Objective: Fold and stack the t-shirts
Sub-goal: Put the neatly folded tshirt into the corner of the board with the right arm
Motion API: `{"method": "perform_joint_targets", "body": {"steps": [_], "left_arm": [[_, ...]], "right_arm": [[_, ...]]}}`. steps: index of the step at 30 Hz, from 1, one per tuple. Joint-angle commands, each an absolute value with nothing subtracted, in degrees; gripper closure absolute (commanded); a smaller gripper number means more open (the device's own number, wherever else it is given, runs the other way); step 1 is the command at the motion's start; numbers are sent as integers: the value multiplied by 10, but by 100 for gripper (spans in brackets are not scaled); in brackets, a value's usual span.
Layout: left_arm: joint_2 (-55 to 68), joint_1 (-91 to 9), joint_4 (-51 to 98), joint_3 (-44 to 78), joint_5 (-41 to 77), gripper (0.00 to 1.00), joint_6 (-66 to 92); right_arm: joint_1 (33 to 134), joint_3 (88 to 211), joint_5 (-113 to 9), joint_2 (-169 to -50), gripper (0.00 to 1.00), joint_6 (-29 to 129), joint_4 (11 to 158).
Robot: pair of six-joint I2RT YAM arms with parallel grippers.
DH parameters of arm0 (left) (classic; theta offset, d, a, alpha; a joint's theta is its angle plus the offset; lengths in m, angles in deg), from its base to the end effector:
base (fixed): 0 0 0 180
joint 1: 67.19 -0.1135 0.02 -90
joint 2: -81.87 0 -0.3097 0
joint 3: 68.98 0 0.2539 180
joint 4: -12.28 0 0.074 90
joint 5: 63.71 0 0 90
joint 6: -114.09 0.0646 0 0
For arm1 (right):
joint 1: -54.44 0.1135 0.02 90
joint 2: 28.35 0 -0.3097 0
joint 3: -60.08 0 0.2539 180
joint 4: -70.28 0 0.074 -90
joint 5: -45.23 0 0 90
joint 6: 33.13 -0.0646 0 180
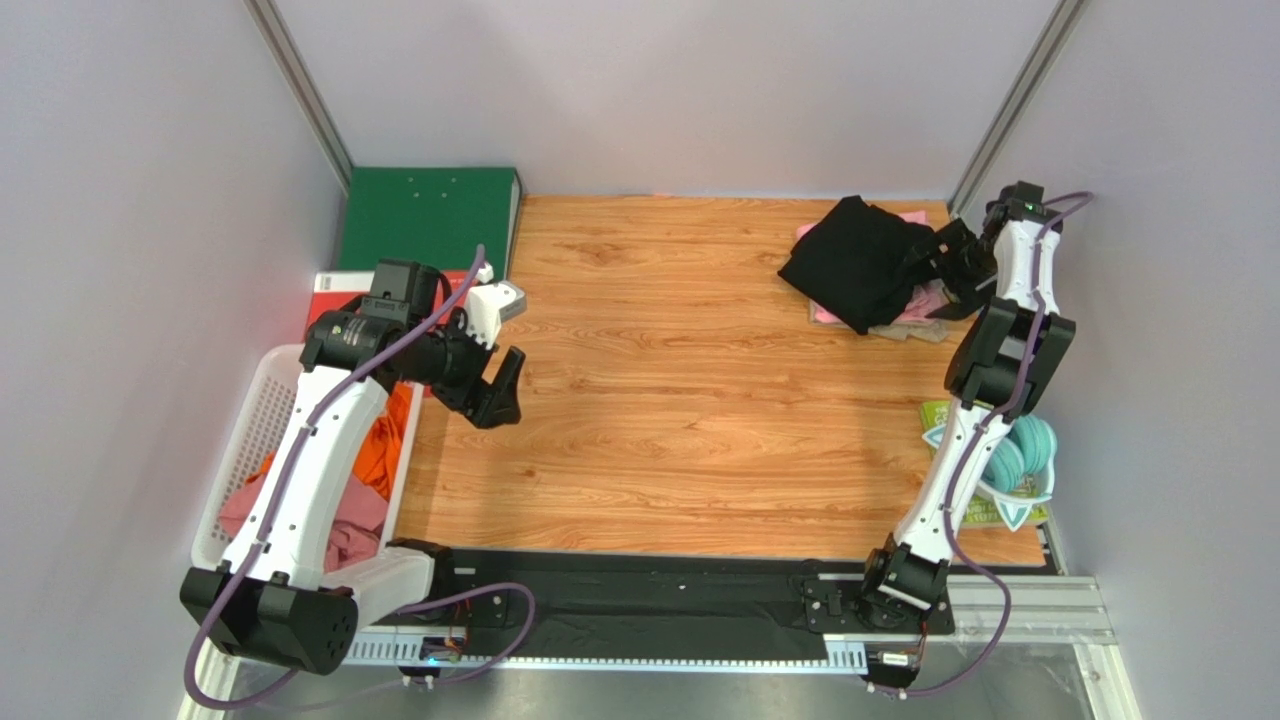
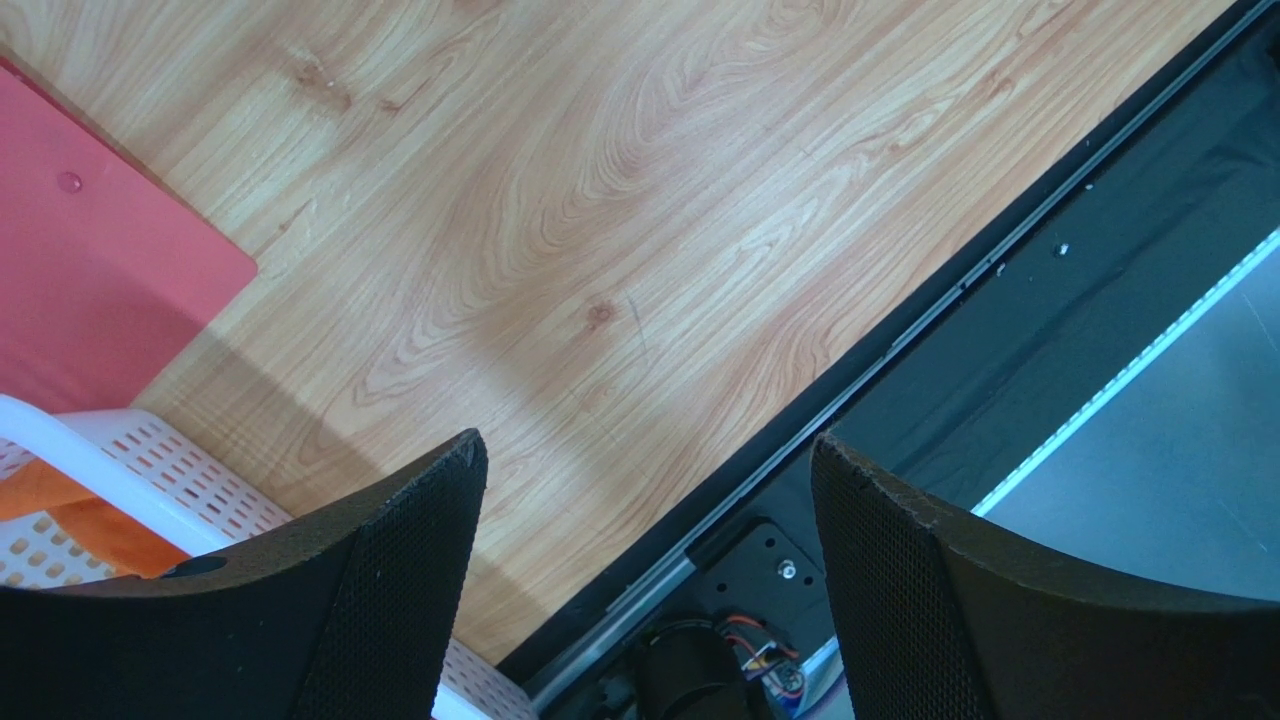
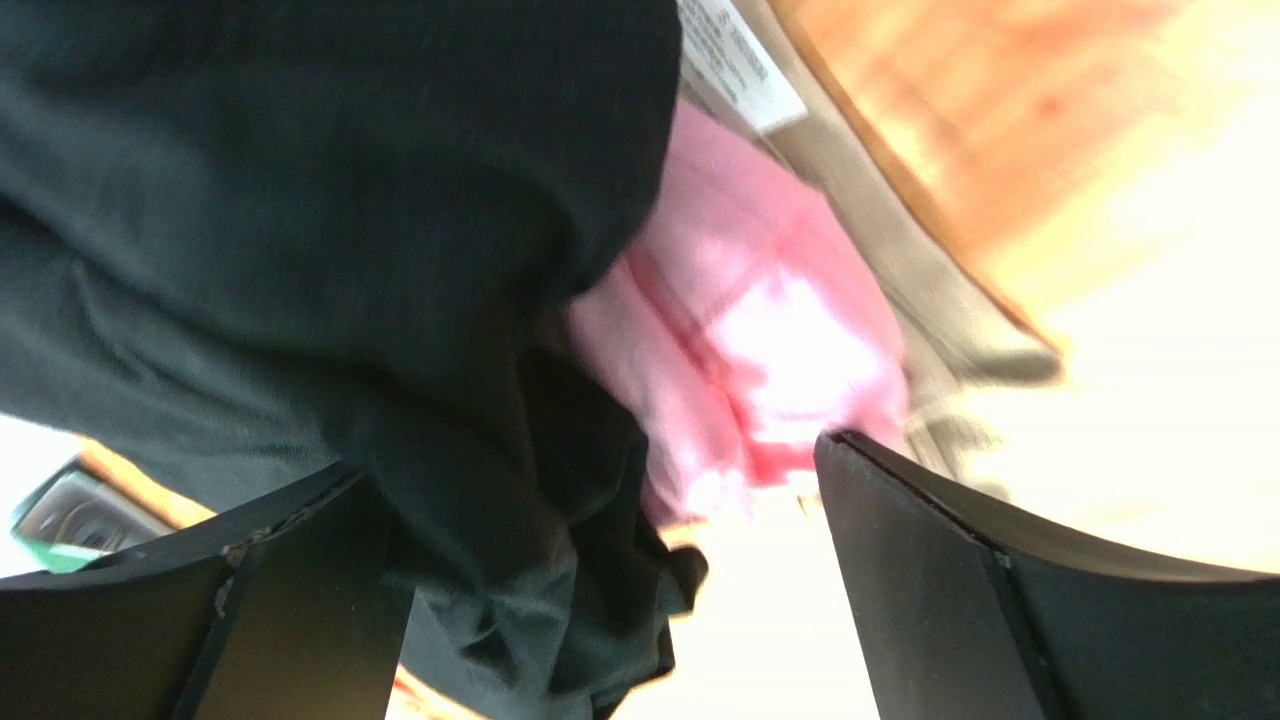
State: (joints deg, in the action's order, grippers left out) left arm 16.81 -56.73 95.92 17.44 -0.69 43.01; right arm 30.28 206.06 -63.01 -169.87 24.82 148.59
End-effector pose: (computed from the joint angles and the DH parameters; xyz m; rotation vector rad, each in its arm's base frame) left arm 0.1786 -0.0628 0.3703 0.7994 2.4491 -0.5685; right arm 0.5130 -0.2080 0.1959 1.2828 2.5394 0.4833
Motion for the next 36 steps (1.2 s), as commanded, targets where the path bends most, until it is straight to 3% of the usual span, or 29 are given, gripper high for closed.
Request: {"method": "perform_joint_targets", "body": {"steps": [1,6,10,12,15,20,27,31,36], "left_arm": [[174,-569,969,196,-18,15,446],[174,-569,970,196,-23,15,443],[177,-569,972,195,-15,15,447],[179,-569,970,192,-12,15,448],[176,-569,970,191,-12,15,447],[179,-569,976,195,-11,15,451],[185,-569,977,178,6,15,453],[182,-569,971,174,4,15,447],[181,-569,974,189,11,15,446]], "right_arm": [[313,2112,-545,-1599,0,250,1515],[347,2160,-583,-1538,0,231,1497],[367,2087,-631,-1480,0,201,1433],[374,2035,-734,-1467,0,163,1353],[381,1967,-859,-1492,0,101,1245],[386,1943,-938,-1585,0,28,1115],[386,2000,-923,-1699,0,62,1203],[386,1986,-871,-1685,0,129,1270],[387,1974,-938,-1591,0,121,1219]]}}
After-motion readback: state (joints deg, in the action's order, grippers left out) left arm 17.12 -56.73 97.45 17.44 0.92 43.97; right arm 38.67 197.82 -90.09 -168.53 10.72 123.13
